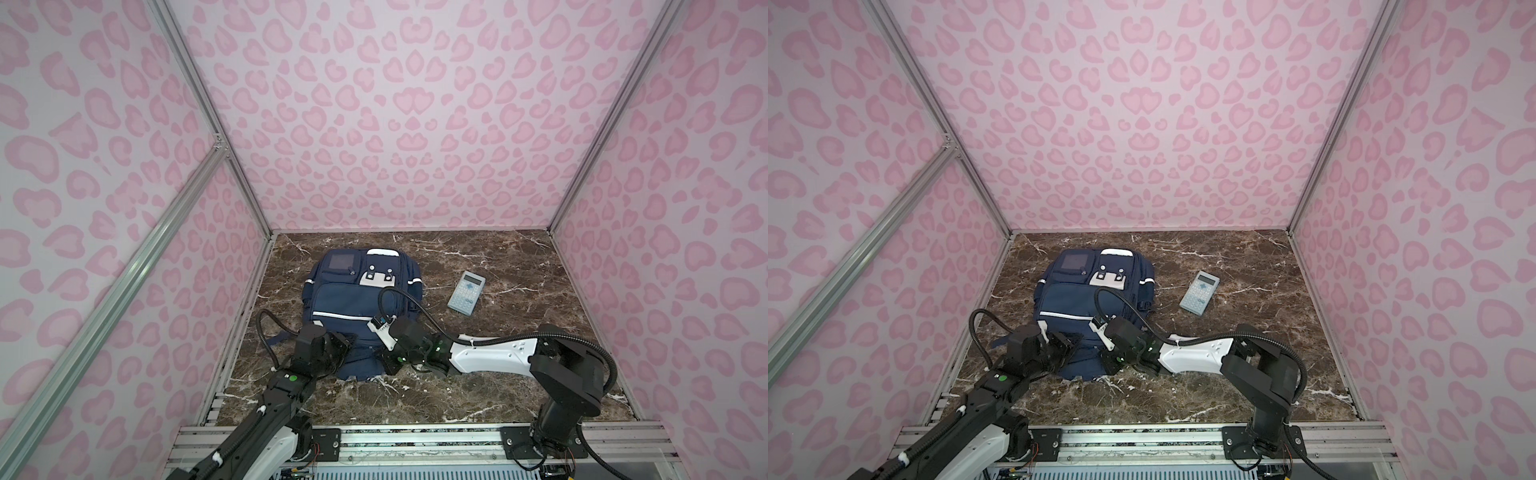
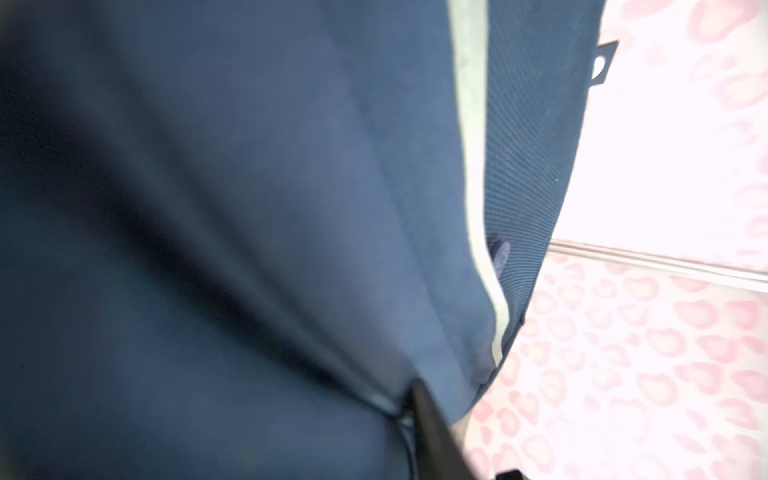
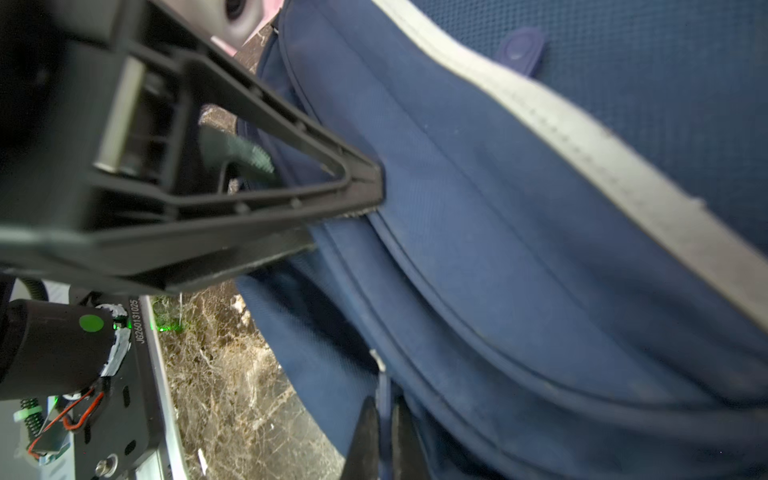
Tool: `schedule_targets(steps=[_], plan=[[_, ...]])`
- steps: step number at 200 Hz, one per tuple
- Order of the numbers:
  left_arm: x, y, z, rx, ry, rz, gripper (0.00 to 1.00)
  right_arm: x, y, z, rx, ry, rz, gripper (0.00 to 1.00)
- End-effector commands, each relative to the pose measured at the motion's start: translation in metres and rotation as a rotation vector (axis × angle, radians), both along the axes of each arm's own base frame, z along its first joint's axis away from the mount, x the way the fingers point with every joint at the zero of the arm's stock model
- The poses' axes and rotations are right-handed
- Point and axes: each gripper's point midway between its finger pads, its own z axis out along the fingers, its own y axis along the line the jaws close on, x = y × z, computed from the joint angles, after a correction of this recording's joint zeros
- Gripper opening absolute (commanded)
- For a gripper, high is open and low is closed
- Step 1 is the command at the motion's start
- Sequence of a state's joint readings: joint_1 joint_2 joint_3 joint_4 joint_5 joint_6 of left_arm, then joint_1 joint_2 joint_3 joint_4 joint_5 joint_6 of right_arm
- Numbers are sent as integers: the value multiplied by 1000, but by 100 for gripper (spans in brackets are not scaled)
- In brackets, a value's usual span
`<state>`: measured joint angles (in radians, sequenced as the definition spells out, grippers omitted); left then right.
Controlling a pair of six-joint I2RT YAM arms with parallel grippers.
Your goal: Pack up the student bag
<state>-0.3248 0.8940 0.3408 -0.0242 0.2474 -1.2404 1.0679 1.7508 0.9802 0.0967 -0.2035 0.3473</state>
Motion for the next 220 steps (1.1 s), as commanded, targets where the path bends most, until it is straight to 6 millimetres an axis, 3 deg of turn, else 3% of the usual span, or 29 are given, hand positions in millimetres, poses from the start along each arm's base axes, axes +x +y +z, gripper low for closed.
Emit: schedule_targets(steps=[1,43,82,101,144,181,185,197,211,215,220], plan=[[8,-12,14,80,-69,-135,3,21,-27,-7,-42,-19,-82,0],[0,1,3,121,-36,-115,3,72,-108,-23,-157,-11,-304,0],[-8,18,7,145,-40,-105,3,103,-144,-19,-201,-50,-413,0],[-16,13,14,122,-52,-169,3,129,-161,-12,-213,-82,-482,0],[-34,11,13,172,-3,-346,3,182,-176,-1,-198,-98,-543,0],[-30,20,19,196,-20,-318,3,184,-169,2,-181,-79,-511,0],[-28,20,20,194,-25,-313,3,182,-166,4,-169,-72,-500,6],[-22,14,27,163,-68,-317,3,174,-158,14,-127,-42,-461,42],[-18,7,37,123,-110,-335,3,167,-148,30,-73,-5,-441,66],[-16,7,40,130,-117,-337,3,164,-143,36,-49,3,-421,92],[-15,10,42,149,-121,-332,3,162,-136,44,-22,3,-398,98]])
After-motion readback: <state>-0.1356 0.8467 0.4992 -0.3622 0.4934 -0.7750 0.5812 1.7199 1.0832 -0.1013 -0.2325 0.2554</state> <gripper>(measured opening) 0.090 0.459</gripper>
